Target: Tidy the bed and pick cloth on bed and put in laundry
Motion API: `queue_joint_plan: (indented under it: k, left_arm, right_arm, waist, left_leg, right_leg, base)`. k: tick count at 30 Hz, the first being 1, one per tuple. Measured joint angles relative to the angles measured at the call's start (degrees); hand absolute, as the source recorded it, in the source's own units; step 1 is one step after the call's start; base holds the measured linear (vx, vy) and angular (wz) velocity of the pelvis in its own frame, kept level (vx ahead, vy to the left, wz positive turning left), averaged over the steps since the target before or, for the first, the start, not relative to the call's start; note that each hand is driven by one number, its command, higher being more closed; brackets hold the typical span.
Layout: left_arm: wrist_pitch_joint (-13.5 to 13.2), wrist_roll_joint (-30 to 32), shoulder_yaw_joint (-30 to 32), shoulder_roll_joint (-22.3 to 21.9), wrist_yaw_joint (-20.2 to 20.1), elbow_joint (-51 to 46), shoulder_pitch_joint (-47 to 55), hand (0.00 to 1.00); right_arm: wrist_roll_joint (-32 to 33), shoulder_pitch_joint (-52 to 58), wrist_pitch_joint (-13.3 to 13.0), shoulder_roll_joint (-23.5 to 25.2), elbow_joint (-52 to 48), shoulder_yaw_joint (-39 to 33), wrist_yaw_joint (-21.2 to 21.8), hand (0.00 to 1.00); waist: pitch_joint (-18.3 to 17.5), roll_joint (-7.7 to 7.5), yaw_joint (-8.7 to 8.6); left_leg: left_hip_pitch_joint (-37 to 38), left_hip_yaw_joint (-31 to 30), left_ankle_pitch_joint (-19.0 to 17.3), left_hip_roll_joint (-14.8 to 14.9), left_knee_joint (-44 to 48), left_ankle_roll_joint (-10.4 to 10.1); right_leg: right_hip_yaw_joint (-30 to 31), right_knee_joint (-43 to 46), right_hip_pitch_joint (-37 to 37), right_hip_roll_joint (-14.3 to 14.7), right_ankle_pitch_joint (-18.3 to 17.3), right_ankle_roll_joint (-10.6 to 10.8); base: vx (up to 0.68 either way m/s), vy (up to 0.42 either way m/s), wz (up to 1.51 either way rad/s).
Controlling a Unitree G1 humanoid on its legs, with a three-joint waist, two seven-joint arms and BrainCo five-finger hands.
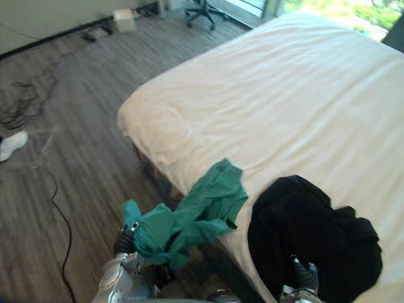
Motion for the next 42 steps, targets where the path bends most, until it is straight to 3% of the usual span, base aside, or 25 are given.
queue_joint_plan:
  k: [2,3,4,6,8,10,11,12,13,14,15,16,18,19,20,23,28,29,31,32,40,42]
  left_arm:
    - [-0.1,0.0,0.0,1.4,-0.2,1.0,-0.7,1.00]
    - [0.2,0.6,-0.2,1.6,-0.5,2.9,-0.4,1.00]
    - [0.3,1.1,-0.2,1.7,-0.5,4.1,-1.0,1.00]
    - [0.6,3.8,-0.5,2.8,-0.4,6.0,-1.5,1.00]
    - [0.7,4.2,-1.0,3.7,-0.3,6.1,-1.3,1.00]
    - [0.8,4.7,-1.2,4.2,-0.4,5.8,-1.3,1.00]
    - [1.1,5.5,-1.7,5.0,-0.4,4.7,-1.7,1.00]
    - [1.1,6.0,-2.3,4.8,-0.4,3.7,-0.8,1.00]
    - [1.3,6.3,-2.3,4.7,-0.4,4.0,-0.2,1.00]
    - [1.5,6.3,-2.7,4.5,-0.4,3.4,0.1,1.00]
    - [1.5,6.3,-2.7,4.4,-0.3,3.0,0.3,1.00]
    - [1.4,6.3,-2.7,4.4,-0.3,3.0,0.5,1.00]
    - [1.3,6.2,-2.7,5.1,0.4,2.9,0.0,1.00]
    - [1.3,6.2,-2.7,5.1,0.5,2.9,0.0,1.00]
    - [1.2,6.2,-3.0,5.1,0.5,2.9,0.1,1.00]
    - [1.2,6.2,-5.1,6.0,0.4,2.9,1.6,1.00]
    - [1.2,6.3,-7.5,5.5,0.3,0.7,4.2,1.00]
    - [1.2,6.3,-7.5,5.0,0.2,-0.6,4.5,1.00]
    - [1.2,6.3,-7.6,4.9,-0.1,-2.1,5.2,1.00]
    - [1.1,6.4,-11.7,4.8,-2.2,-2.1,7.9,1.00]
    - [1.0,7.0,-11.7,4.2,-1.3,0.3,7.0,1.00]
    - [1.0,7.9,-11.6,3.8,0.4,2.0,6.1,1.00]
  right_arm:
    - [0.0,0.2,0.6,0.2,-0.2,0.1,0.0,1.00]
    - [0.0,0.8,0.8,0.3,-1.3,0.1,0.0,1.00]
    - [0.0,0.8,0.9,0.9,-1.3,0.1,0.0,1.00]
    - [-0.2,1.4,1.4,3.9,-1.3,3.0,0.6,1.00]
    - [-0.6,1.0,1.7,6.2,-1.2,7.1,2.1,1.00]
    - [-1.7,-1.3,2.1,8.0,-0.6,10.3,3.4,1.00]
    - [-3.2,-2.9,2.2,10.1,0.0,12.1,4.2,1.00]
    - [-4.2,-3.2,2.2,10.4,-0.5,13.7,4.7,1.00]
    - [-4.7,-3.7,2.5,10.6,0.1,13.9,4.9,1.00]
    - [-5.8,-3.9,3.2,10.6,0.2,14.3,5.2,1.00]
    - [-6.0,-4.1,3.2,10.8,0.1,14.3,5.1,1.00]
    - [-6.2,-4.2,3.2,11.0,0.1,14.3,5.1,1.00]
    - [-7.6,-4.2,3.5,11.4,0.1,14.3,4.9,1.00]
    - [-7.8,-4.2,3.5,11.3,0.2,14.3,4.8,1.00]
    - [-7.9,-4.2,3.6,11.3,0.2,14.3,4.6,1.00]
    - [-7.9,-4.2,3.4,11.7,0.1,14.3,4.2,1.00]
    - [-7.3,-3.9,3.1,14.0,-1.7,14.6,4.5,1.00]
    - [-7.3,-2.8,3.0,14.6,-3.6,14.9,4.8,1.00]
    - [-7.3,-1.9,3.0,14.6,-4.7,15.6,5.3,1.00]
    - [-7.3,-0.2,2.8,14.9,-5.3,15.7,6.0,1.00]
    - [-7.3,-0.9,2.8,14.9,-3.9,14.4,4.9,1.00]
    - [-7.3,-0.9,2.7,14.9,-2.5,14.0,3.9,1.00]
  waist:
    - [0.3,-0.89,0.58]
    - [0.0,0.19,0.34]
    - [0.2,0.03,-0.12]
    - [0.1,0.57,1.05]
    - [0.1,0.77,1.74]
    - [0.1,1.35,1.95]
    - [0.3,-0.23,1.68]
    - [0.4,2.18,2.98]
    - [0.6,2.43,3.65]
    - [-0.2,3.47,3.61]
    - [-0.9,4.63,3.27]
    - [-1.0,4.80,3.20]
    - [-0.6,4.38,2.74]
    - [-0.6,4.28,2.60]
    - [0.0,3.67,2.40]
    - [0.4,2.00,2.07]
    - [0.1,1.12,2.67]
    - [0.1,0.98,3.73]
    - [0.0,0.87,3.91]
    - [-4.0,1.34,4.19]
    - [-3.5,1.66,3.60]
    - [-3.0,1.60,3.45]
  left_leg:
    - [0.1,0.7,-0.4,0.1,4.0,0.3]
    - [1.4,-1.0,0.8,0.3,3.5,-2.2]
    - [1.5,-2.0,2.1,-0.7,2.1,-2.4]
    - [4.1,-8.0,6.5,-4.9,-7.7,-1.7]
    - [4.8,-11.6,7.5,-6.9,-10.8,-1.8]
    - [5.1,-12.7,5.5,-8.6,-12.3,-4.2]
    - [3.3,-10.9,1.2,-9.0,-4.0,-1.5]
    - [1.6,-12.5,-4.5,-6.1,5.8,-0.7]
    - [2.0,-13.8,-4.8,-7.1,5.8,-0.8]
    - [3.9,-15.2,-4.0,-8.6,2.5,-0.8]
    - [4.2,-17.8,-2.8,-9.3,0.0,-0.8]
    - [4.4,-18.6,-2.4,-9.6,-0.8,-0.9]
    - [6.5,-22.6,-0.2,-10.9,-4.2,-0.4]
    - [7.0,-23.3,0.1,-11.0,-4.5,-0.1]
    - [8.7,-25.3,0.4,-11.3,-5.1,0.2]
    - [12.3,-28.0,0.4,-12.2,-7.0,0.2]
    - [14.2,-28.3,-0.2,-12.8,-8.5,-0.8]
    - [14.4,-27.3,-0.6,-12.8,-8.5,-1.5]
    - [14.9,-27.0,-1.1,-12.9,-8.5,-2.3]
    - [19.0,-25.6,0.5,-10.7,-13.9,-5.7]
    - [19.7,-23.9,0.3,-10.6,-13.0,-5.9]
    - [19.7,-23.8,-0.3,-10.6,-11.7,-6.8]
  right_leg:
    - [-3.7,2.0,-0.4,-1.8,0.2,0.2]
    - [-5.7,3.5,-0.2,-1.4,0.1,0.5]
    - [-6.3,4.1,-0.1,-1.5,0.0,0.5]
    - [-7.1,6.7,-0.1,-2.0,2.3,-0.2]
    - [-7.3,8.9,0.0,-2.7,2.4,-0.1]
    - [-8.5,11.5,0.0,-3.8,3.0,-1.0]
    - [-9.3,14.0,-0.7,-8.0,3.2,-1.9]
    - [-9.3,19.7,-0.5,-8.7,2.4,-2.0]
    - [-8.8,21.8,-0.7,-9.7,2.5,-2.2]
    - [-6.0,26.8,-3.3,-11.8,3.3,-4.4]
    - [-1.3,27.2,-6.0,-10.1,2.0,-3.9]
    - [1.0,27.1,-7.0,-9.4,1.6,-3.4]
    - [14.1,24.0,-11.5,-3.7,-0.2,-0.4]
    - [15.8,23.2,-11.5,-2.7,-0.5,0.3]
    - [20.6,20.4,-12.3,0.0,-0.5,0.6]
    - [27.9,15.8,-13.6,2.8,0.3,1.7]
    - [29.5,12.9,-15.3,2.3,2.5,1.2]
    - [30.2,11.4,-15.0,2.4,4.4,0.5]
    - [30.8,9.5,-13.6,2.5,7.8,0.4]
    - [30.6,2.1,-8.3,5.0,8.6,-0.5]
    - [31.9,1.9,-7.9,5.0,8.6,-0.5]
    - [32.0,2.1,-7.2,4.9,8.6,-0.5]
  base:
    - [0.00,0.073,1.23]
    - [0.08,0.030,0.95]
    - [0.08,0.082,1.30]
    - [0.01,0.111,1.25]
    - [0.02,0.079,1.13]
    - [0.06,0.099,1.13]
    - [0.28,0.094,0.85]
    - [0.27,0.074,0.72]
    - [0.27,0.100,0.45]
    - [0.20,0.226,0.66]
    - [0.20,0.226,0.75]
    - [0.24,0.192,0.95]
    - [0.22,0.094,0.98]
    - [0.22,0.045,0.91]
    - [0.12,0.021,0.63]
    - [0.21,0.013,0.63]
    - [0.17,-0.004,0.08]
    - [0.10,-0.026,-0.25]
    - [0.07,-0.028,-0.15]
    - [0.00,0.000,0.00]
    - [-0.01,-0.003,-0.09]
    - [-0.02,-0.018,0.01]
